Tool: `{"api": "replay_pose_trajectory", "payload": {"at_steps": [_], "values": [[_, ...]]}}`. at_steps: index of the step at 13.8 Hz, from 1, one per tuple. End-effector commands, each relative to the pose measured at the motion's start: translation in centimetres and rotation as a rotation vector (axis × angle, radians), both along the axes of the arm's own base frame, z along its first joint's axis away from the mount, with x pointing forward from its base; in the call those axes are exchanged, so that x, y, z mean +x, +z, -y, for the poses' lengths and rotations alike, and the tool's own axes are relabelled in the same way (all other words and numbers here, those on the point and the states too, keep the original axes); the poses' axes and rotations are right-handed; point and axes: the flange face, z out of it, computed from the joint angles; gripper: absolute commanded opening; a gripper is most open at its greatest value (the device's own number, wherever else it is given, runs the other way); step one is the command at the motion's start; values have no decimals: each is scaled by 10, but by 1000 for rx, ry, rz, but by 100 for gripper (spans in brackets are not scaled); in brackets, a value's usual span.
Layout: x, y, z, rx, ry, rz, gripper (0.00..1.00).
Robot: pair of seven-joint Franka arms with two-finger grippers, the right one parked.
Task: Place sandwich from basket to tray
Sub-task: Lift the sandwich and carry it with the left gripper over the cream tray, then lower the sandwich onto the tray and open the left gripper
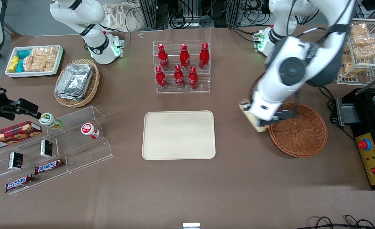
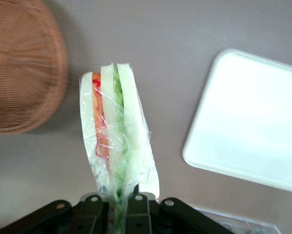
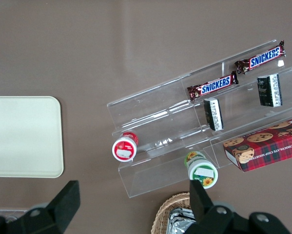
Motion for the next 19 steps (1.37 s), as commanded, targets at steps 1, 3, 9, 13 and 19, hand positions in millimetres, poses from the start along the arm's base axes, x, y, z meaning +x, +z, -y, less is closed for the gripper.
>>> {"api": "replay_pose_trajectory", "payload": {"at_steps": [1,3,9,13,19], "values": [[1,-50,49,-4,-173,20,0],[-9,-95,88,-23,-260,22,0],[-19,-180,129,-28,-385,97,0],[-15,-204,137,-67,-428,156,65],[-7,-193,131,-52,-433,207,99]]}}
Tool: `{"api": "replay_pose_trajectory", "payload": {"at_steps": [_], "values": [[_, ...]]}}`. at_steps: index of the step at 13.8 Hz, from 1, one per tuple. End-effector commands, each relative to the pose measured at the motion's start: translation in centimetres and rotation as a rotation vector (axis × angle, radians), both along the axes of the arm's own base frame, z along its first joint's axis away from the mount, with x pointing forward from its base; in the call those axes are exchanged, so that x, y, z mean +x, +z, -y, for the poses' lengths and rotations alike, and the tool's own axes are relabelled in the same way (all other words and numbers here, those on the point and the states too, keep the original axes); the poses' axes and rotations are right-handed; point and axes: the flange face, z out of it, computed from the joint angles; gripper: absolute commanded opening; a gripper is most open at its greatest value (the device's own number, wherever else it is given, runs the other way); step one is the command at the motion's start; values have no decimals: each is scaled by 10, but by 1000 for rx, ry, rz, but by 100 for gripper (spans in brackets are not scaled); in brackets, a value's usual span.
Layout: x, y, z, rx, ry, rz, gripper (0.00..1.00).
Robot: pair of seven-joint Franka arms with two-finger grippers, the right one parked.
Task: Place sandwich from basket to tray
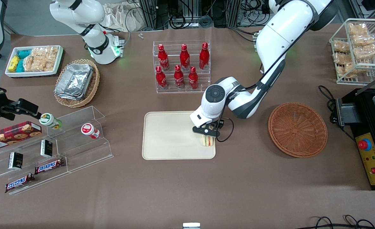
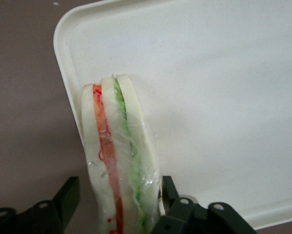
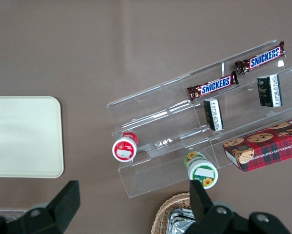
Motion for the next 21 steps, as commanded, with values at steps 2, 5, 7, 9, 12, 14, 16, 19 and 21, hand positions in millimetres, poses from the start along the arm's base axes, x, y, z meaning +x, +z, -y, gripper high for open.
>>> {"api": "replay_pose_trajectory", "payload": {"at_steps": [2,5,7,9,12,14,16,19,21], "values": [[27,57,-21,-3,70,51,99],[37,152,-50,89,70,57,99],[55,205,-83,110,125,-4,99],[67,255,-121,99,124,-59,99],[64,325,-197,78,112,-98,99],[54,363,-246,81,73,-109,100],[42,392,-293,97,141,-117,100],[26,416,-348,67,205,-129,100],[22,421,-356,62,148,-134,100]]}}
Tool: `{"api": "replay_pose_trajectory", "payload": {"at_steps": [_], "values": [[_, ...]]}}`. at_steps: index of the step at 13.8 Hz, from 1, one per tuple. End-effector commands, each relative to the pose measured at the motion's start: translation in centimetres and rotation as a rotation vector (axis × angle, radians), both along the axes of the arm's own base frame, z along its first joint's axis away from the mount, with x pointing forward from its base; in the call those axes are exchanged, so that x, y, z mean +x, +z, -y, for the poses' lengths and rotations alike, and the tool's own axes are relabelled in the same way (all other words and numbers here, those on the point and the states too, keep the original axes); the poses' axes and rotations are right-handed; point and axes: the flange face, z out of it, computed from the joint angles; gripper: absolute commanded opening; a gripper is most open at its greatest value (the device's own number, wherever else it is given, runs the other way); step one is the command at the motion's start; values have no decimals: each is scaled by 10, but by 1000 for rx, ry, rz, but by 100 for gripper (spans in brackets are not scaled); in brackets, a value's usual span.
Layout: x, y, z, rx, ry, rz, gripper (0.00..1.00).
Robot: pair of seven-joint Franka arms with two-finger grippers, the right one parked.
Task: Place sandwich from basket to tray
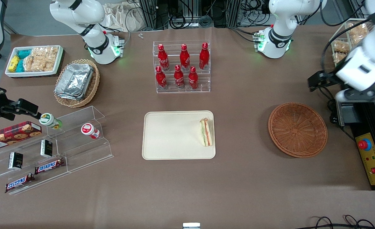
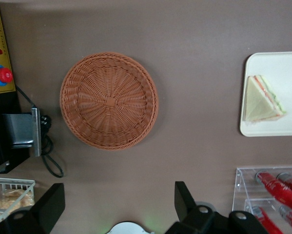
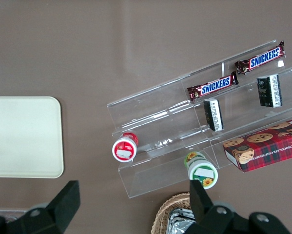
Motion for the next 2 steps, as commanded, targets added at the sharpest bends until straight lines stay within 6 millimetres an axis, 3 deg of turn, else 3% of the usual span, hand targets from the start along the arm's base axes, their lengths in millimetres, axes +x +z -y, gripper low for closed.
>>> {"api": "replay_pose_trajectory", "payload": {"at_steps": [1,2], "values": [[-10,0,-1,-5,-48,-23,100],[-10,0,-1,-1,-53,-21,100]]}}
